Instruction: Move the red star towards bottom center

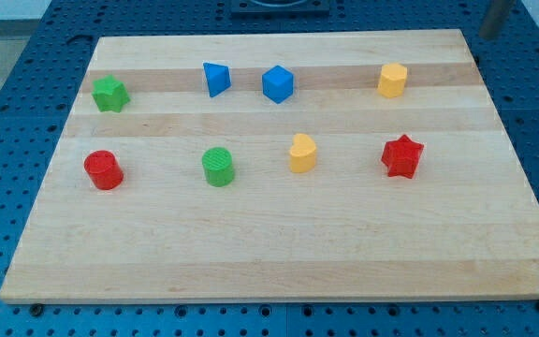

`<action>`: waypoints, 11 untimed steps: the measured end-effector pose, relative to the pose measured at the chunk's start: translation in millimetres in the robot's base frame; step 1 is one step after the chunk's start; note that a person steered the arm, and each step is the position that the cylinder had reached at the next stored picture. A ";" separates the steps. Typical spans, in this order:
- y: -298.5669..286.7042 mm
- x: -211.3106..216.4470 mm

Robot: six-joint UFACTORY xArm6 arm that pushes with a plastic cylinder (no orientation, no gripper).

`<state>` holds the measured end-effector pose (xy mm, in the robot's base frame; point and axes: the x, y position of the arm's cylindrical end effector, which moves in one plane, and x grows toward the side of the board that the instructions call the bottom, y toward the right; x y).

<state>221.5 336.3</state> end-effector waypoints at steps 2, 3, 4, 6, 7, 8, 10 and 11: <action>-4.0 175.4; -49.2 202.8; -88.4 186.5; -152.3 180.8; -174.3 212.0; -203.5 245.5; -235.2 272.3; -181.9 265.7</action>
